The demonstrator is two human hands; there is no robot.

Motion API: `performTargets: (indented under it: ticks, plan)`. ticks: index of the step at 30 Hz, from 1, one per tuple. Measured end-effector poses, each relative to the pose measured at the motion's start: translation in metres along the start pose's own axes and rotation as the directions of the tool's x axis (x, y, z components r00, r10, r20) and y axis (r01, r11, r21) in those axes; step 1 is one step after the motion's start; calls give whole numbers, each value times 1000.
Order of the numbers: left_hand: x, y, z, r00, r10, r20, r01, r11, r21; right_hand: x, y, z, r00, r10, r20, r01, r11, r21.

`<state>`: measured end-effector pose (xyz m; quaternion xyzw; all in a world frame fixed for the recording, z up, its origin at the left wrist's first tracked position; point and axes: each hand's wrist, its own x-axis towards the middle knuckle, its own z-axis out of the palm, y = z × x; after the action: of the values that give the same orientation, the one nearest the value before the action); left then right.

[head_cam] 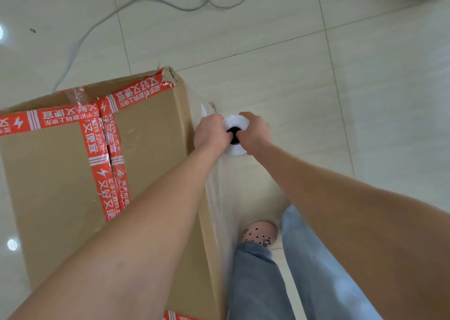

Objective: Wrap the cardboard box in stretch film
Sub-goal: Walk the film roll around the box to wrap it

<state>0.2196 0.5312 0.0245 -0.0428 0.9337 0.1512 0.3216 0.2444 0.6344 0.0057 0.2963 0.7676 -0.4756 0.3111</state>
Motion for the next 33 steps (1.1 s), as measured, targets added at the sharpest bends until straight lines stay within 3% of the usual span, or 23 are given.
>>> performTargets:
  ticks: [6, 11, 17, 22, 25, 27, 30, 31, 33]
  plan:
    - [2, 3, 1, 993, -87, -73, 83, 994, -67, 5, -2, -4, 996, -55, -73, 57, 998, 25]
    - [11, 10, -6, 999, -7, -31, 6, 999, -45, 5, -5, -5, 974, 183, 136, -211, 947, 240]
    - [21, 8, -13, 999, -36, -24, 36, 999, 7, 19, -21, -14, 995, -3, 103, 4, 1000, -10]
    - [22, 10, -12, 985, -138, -99, 135, 990, -39, 32, -37, -18, 975, -198, 96, 217, 940, -263]
    - [29, 9, -21, 977, -149, -151, 142, 988, -54, 32, -37, -17, 958, -284, 36, 285, 936, -206]
    - [33, 9, -26, 980, -128, -149, 127, 992, -19, 29, -32, -14, 986, -164, -20, 163, 985, -63]
    - [34, 15, -24, 990, -79, -120, 79, 997, -4, 28, -29, -10, 965, 196, 171, -234, 942, 242]
    - [36, 17, -23, 991, -62, -116, 62, 998, -5, 29, -30, -10, 948, 231, 219, -289, 914, 284]
    - [39, 21, -25, 994, -34, -100, 34, 999, 2, 34, -35, -12, 955, 199, 220, -255, 930, 264]
